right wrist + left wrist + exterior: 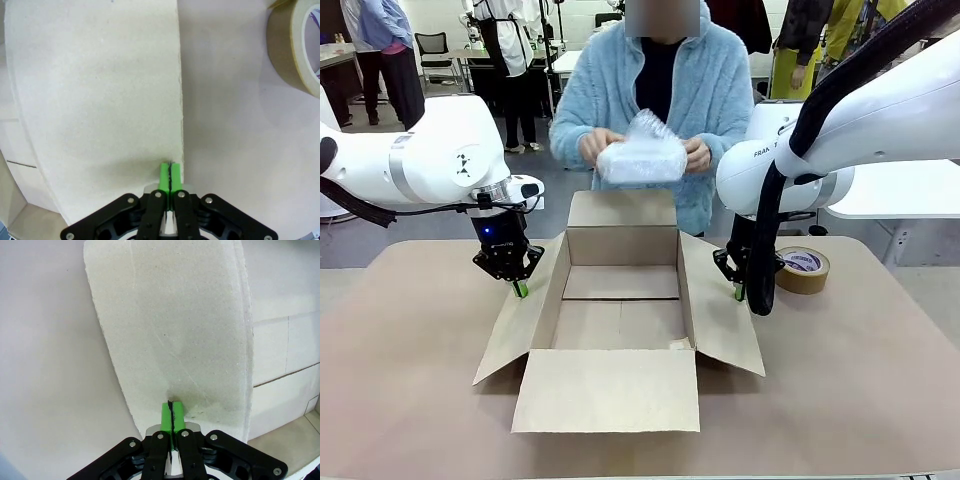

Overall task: Wrap the clocks to prevent damage.
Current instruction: Once the human has placed the objects inside and stepped back, release both hands from the side flaps of the Package Box.

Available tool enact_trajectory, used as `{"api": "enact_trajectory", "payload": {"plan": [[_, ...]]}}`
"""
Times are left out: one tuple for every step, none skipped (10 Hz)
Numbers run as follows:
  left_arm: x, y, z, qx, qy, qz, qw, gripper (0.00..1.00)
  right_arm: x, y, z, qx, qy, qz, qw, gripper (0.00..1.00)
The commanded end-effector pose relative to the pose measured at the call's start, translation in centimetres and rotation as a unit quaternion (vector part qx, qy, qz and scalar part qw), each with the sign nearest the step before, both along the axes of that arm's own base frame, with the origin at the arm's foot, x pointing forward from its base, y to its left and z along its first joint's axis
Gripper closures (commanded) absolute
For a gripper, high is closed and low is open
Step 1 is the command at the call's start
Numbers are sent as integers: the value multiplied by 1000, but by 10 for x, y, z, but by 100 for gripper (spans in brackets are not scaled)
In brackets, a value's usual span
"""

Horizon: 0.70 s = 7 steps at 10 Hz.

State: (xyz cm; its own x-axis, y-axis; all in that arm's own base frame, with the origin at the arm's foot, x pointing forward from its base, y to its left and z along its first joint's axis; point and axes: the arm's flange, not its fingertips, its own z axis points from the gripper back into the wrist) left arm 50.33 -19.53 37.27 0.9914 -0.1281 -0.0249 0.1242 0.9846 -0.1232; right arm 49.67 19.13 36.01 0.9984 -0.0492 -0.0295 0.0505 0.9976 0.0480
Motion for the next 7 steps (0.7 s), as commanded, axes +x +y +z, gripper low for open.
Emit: {"api": "enact_trajectory", "payload": {"plan": [[-1,1,-1,6,1,-4,1000,99,-1,-1,-1,-4,-2,5,1000,99],[-1,1,-1,6,1,-4,1000,99,-1,-1,-1,-4,-2,5,1000,99],[-1,1,-1,6,1,-4,1000,99,-1,-1,-1,-4,-2,5,1000,99],[-1,1,-1,6,1,-4,1000,99,-1,-1,-1,-4,-2,5,1000,99],[-1,1,-1,6,1,-4,1000,99,-1,-1,-1,-4,-2,5,1000,99],[-1,1,-1,6,1,-4,1000,99,-1,-1,-1,-4,-2,5,1000,99],[-1,1,-1,6,1,-4,1000,99,-1,-1,-1,-4,-2,5,1000,99]]}}
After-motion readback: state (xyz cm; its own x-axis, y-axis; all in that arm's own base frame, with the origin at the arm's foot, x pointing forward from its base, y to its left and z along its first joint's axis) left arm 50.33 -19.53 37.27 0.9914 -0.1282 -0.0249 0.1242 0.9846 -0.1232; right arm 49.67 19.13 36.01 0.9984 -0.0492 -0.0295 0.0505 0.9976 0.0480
